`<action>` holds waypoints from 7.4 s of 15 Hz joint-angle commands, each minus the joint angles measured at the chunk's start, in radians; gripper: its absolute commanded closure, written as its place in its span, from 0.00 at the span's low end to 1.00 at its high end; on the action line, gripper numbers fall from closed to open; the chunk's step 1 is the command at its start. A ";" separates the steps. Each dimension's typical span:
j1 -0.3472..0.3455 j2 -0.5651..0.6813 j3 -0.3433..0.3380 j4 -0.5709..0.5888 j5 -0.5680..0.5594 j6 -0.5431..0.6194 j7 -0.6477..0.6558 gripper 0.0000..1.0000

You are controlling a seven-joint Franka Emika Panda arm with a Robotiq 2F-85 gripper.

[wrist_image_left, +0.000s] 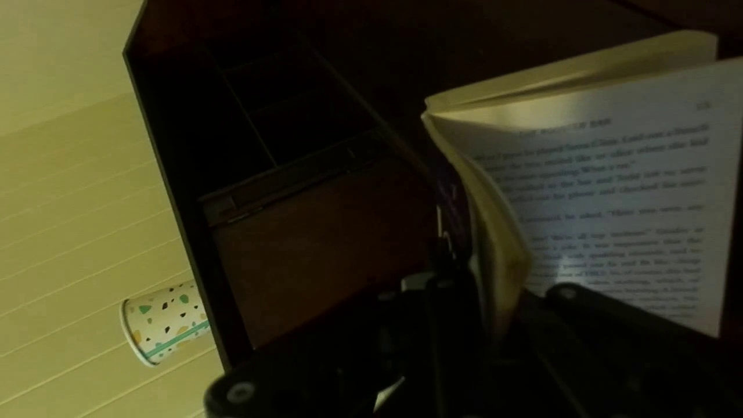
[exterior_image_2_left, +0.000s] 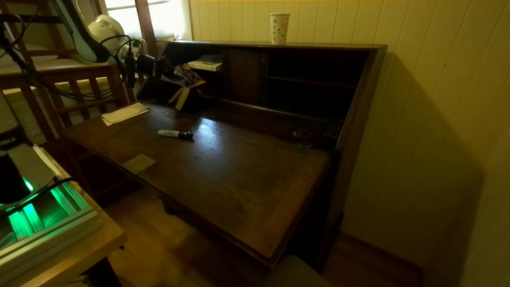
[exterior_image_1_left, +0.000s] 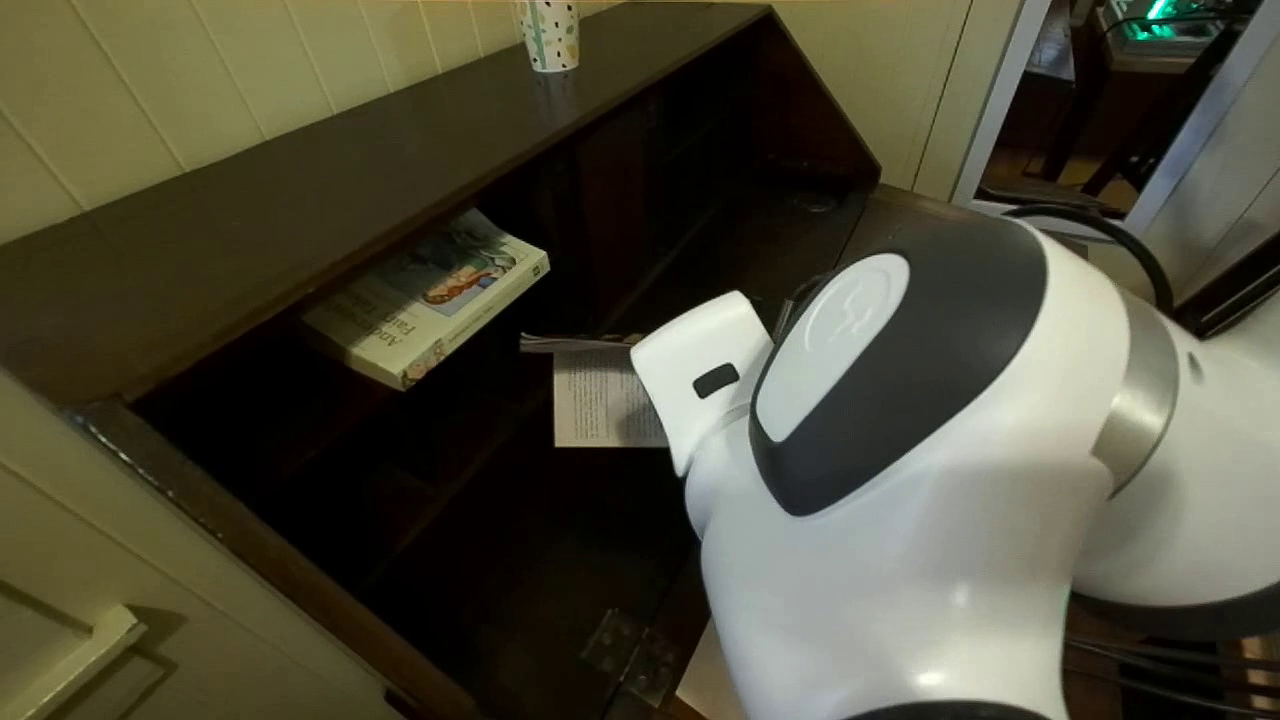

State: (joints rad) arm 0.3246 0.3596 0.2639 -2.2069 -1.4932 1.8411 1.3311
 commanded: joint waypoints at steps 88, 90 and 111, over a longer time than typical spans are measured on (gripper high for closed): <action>0.119 0.318 -0.387 0.305 -1.015 -0.059 0.302 0.99; 0.105 0.318 -0.376 0.318 -1.015 -0.052 0.294 0.99; -0.137 0.318 -0.076 0.354 -0.947 -0.027 0.167 0.40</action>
State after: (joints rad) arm 0.2128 0.6577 0.1537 -1.8809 -2.4927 1.7944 1.5219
